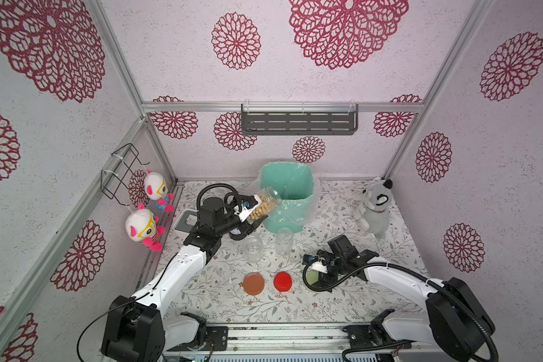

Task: Empty moldy peanuts from jars
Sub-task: Place the lid at the center of the board, then pour the moldy peanuts from the jar into the trash bin.

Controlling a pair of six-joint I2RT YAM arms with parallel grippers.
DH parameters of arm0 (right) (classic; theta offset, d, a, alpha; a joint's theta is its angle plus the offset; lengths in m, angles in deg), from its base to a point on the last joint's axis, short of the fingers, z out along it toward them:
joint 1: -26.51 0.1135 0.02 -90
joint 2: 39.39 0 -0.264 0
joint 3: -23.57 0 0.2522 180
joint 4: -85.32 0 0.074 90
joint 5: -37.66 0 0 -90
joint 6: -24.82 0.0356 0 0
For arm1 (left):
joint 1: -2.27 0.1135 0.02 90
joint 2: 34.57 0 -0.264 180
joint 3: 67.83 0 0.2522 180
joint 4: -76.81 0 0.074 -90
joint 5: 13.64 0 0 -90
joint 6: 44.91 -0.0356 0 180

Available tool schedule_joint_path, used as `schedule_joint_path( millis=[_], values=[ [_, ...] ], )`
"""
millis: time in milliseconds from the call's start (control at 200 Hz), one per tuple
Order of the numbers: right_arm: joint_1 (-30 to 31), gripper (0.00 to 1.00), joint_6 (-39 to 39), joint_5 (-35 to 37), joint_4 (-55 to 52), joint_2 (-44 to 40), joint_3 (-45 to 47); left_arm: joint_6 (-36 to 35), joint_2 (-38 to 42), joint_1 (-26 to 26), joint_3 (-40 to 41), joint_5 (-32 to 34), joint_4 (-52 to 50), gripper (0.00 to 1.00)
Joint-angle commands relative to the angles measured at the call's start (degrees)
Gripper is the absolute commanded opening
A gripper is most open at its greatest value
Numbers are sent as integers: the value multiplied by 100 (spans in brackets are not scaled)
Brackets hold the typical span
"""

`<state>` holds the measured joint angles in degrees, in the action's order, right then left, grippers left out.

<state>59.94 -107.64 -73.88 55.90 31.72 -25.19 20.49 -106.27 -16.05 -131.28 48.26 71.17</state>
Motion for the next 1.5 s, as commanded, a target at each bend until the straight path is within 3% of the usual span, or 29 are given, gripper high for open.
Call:
schedule_joint_path(
  millis=[0,240,395,515,710,931,1161,1361,1496],
  values=[
    [14,99,800,-28,880,-479,30,67,1,44,-386,-216,361,0],
    [14,99,2465,591,2877,-1200,518,210,-90,40,-517,-298,326,0],
    [14,99,3475,1232,3719,-1455,638,-94,-89,49,-885,-236,-404,0],
    [14,99,4485,1789,3803,-1444,388,-454,-116,66,-1322,-236,-1240,0],
    [14,99,5451,2013,3323,-1052,-298,-1172,-162,102,-2149,-10,-2606,0],
    [14,99,5725,1936,3111,-638,-822,-1912,-472,115,-3318,260,-4032,0],
    [14,99,5790,2248,3349,-419,-865,-2277,-871,111,-4206,627,-4635,0],
    [23,99,5746,2058,3573,-296,-824,-2840,-1558,46,-5423,975,-5879,0],
    [23,99,5713,2032,3694,-306,-771,-3125,-1830,-72,-5768,1443,-6008,0]
  ],
)
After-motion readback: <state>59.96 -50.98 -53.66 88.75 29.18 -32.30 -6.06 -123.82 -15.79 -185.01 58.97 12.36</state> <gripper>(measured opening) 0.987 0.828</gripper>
